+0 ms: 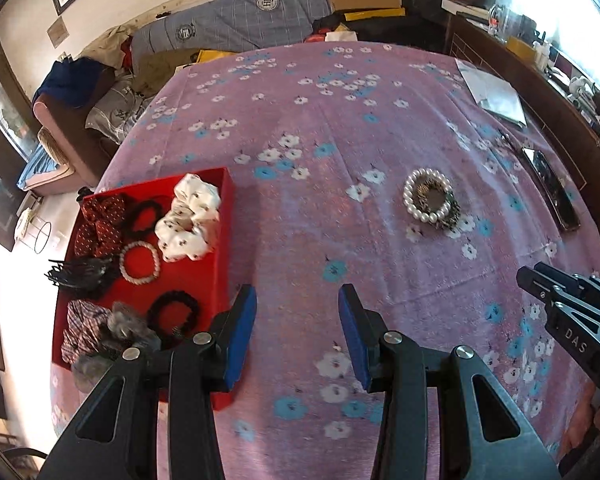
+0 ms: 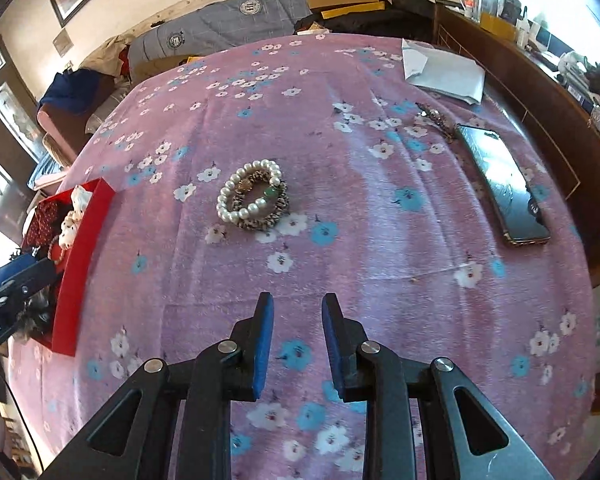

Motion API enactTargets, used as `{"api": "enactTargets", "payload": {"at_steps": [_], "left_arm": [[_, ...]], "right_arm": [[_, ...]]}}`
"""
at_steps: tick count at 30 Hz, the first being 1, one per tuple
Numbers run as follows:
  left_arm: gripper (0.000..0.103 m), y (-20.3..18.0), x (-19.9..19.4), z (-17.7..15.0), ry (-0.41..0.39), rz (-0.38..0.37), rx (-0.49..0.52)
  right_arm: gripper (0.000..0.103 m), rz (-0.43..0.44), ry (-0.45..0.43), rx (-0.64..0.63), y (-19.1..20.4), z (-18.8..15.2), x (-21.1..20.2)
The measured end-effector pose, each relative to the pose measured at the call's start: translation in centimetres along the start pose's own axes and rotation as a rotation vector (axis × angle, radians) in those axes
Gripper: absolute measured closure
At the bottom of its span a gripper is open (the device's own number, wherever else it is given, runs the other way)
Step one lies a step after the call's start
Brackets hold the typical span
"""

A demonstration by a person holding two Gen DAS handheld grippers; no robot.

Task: Organize jewelry
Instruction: 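Move both tools back toward the remaining bracelets on the bed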

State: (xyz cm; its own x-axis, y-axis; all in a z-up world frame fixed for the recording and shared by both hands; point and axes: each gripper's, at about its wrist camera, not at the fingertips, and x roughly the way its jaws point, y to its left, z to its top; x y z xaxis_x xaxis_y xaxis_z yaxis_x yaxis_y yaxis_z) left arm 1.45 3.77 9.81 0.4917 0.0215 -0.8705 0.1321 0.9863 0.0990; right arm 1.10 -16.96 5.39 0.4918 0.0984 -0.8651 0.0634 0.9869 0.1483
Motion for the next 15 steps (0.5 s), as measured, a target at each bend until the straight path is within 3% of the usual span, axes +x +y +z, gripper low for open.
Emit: {"api": "enactTargets", "payload": {"at_steps": [15], "left_arm": [[0.062,-2.9,1.9,0.3,0.044,0.037,-0.002]], "right_arm": [[0.074,0.031,0.013,-0.009,-2.6,0.6,0.8]]}}
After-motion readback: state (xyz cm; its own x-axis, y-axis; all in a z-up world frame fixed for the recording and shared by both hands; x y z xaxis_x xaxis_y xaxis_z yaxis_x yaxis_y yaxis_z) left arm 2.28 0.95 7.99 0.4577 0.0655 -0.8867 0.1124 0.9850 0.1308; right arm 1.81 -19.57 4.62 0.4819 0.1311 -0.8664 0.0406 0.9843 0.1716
